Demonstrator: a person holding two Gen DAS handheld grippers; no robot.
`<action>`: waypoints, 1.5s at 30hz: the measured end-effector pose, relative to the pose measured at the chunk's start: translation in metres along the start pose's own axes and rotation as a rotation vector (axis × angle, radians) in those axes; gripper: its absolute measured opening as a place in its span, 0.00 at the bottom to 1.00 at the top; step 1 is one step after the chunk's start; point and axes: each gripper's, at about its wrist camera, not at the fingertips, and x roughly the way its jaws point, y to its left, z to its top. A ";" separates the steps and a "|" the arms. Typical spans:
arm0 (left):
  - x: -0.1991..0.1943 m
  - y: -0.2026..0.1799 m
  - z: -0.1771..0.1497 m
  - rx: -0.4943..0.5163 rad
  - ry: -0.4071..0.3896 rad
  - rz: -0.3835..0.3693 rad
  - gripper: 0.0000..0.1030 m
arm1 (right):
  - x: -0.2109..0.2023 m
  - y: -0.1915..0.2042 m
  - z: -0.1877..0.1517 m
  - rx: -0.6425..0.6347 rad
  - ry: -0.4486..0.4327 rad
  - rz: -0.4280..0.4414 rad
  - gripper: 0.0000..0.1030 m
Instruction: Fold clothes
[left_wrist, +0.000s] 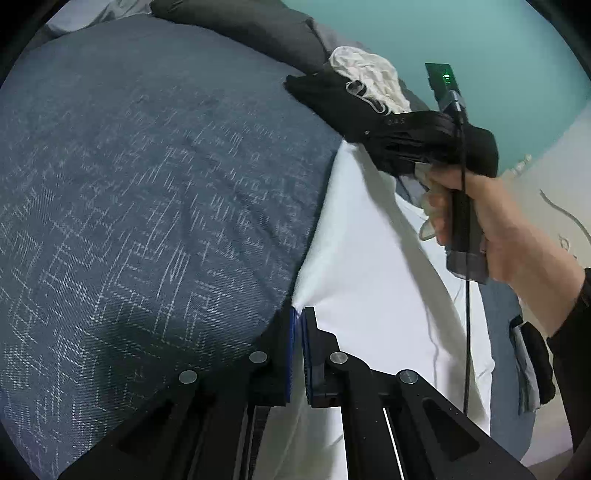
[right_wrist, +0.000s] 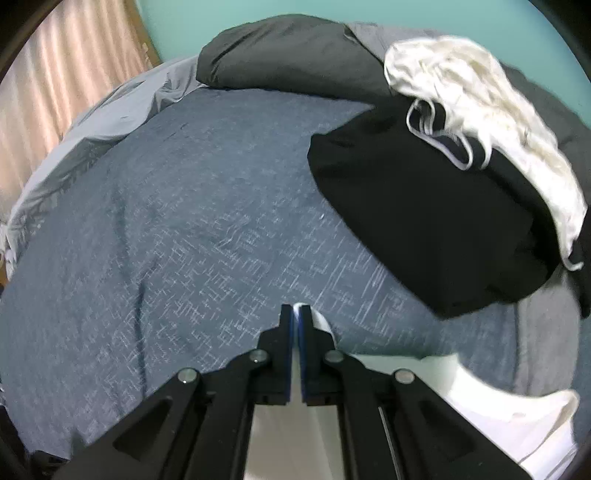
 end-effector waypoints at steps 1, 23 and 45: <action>0.002 0.002 0.003 -0.006 0.005 0.000 0.04 | 0.001 -0.002 0.000 0.013 0.004 0.009 0.02; -0.004 0.003 -0.010 -0.011 0.024 0.014 0.04 | -0.115 -0.062 -0.145 0.100 0.101 0.188 0.25; -0.005 0.002 -0.012 0.004 0.035 0.033 0.05 | -0.198 -0.126 -0.264 0.380 -0.017 0.123 0.14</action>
